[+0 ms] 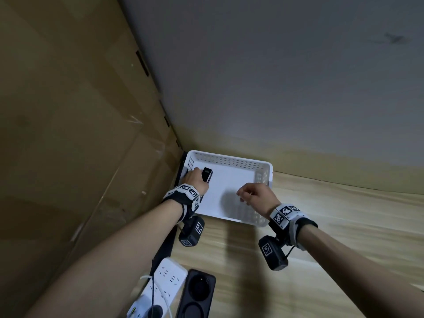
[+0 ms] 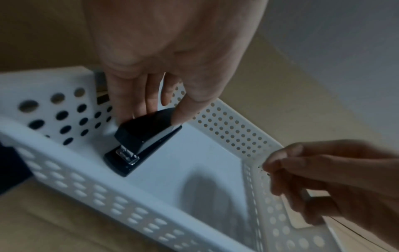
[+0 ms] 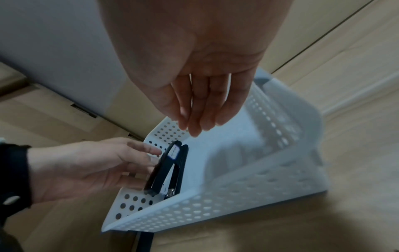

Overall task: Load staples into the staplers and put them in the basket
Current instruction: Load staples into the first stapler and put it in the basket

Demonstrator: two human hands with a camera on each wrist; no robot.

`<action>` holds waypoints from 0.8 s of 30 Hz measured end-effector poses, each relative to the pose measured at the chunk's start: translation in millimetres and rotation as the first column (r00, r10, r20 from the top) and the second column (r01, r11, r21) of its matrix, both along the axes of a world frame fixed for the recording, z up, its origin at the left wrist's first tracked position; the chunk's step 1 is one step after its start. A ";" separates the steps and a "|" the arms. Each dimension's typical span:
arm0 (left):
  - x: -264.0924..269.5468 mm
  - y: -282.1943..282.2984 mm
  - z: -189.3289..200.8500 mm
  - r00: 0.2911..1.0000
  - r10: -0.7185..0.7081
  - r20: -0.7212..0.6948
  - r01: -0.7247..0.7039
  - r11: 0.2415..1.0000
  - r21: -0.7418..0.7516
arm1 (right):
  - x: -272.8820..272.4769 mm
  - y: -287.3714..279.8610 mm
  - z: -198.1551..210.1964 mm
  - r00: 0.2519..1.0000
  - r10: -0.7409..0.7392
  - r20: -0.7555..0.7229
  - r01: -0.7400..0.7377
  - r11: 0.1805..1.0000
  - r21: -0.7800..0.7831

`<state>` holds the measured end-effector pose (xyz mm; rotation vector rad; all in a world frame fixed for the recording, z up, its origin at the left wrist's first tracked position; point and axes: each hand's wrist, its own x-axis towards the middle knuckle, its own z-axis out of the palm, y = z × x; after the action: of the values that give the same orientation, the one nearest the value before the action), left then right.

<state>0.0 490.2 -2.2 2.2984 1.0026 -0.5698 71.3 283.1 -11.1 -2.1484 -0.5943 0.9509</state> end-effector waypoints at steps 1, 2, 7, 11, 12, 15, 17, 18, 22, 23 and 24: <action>-4.5 0.5 5.5 1.000 -0.014 0.026 0.014 1.000 0.007 | -2.4 5.1 1.2 1.000 0.015 0.002 -0.015 1.000 -0.004; -8.7 1.0 11.0 0.998 -0.030 0.051 0.029 0.999 0.019 | -5.2 10.9 2.0 1.000 0.026 0.004 -0.026 1.000 -0.012; -35.7 4.9 26.3 0.978 -0.055 0.202 0.026 0.989 0.145 | -21.2 53.1 9.7 0.994 0.104 0.024 -0.102 0.993 -0.065; -59.4 6.9 28.2 0.990 -0.064 0.129 0.047 0.990 0.130 | -35.1 92.0 11.0 0.980 0.158 -0.123 -0.176 0.972 -0.157; -62.0 7.3 28.4 0.994 -0.038 0.106 0.028 0.995 0.093 | -38.3 100.0 10.2 0.969 0.124 -0.213 -0.160 0.974 -0.161; -62.3 11.3 29.0 0.993 0.033 0.111 -0.038 0.999 0.039 | -45.2 116.2 9.8 0.918 0.048 -0.394 -0.118 0.981 -0.155; -63.2 15.4 28.8 0.993 0.051 0.109 -0.054 0.998 0.030 | -45.7 121.6 10.5 0.907 0.042 -0.418 -0.118 0.980 -0.158; -65.3 18.1 27.8 0.994 0.061 0.089 -0.063 0.998 0.020 | -44.4 123.9 9.2 0.906 0.035 -0.422 -0.113 0.980 -0.163; -74.5 24.3 20.0 0.993 0.117 0.029 -0.114 0.990 -0.085 | -36.4 132.3 4.5 0.898 -0.016 -0.439 -0.061 0.985 -0.160; -75.5 24.3 19.0 0.992 0.126 0.031 -0.123 0.987 -0.102 | -34.4 134.0 3.8 0.899 -0.020 -0.438 -0.052 0.987 -0.150; -76.2 24.5 17.4 0.990 0.135 0.029 -0.131 0.985 -0.115 | -32.4 135.8 3.0 0.900 -0.022 -0.435 -0.043 0.989 -0.138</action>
<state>-76.3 514.8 15.1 2.1177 1.0689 -0.5144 38.8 418.8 -8.1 -1.9581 -0.3209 1.4662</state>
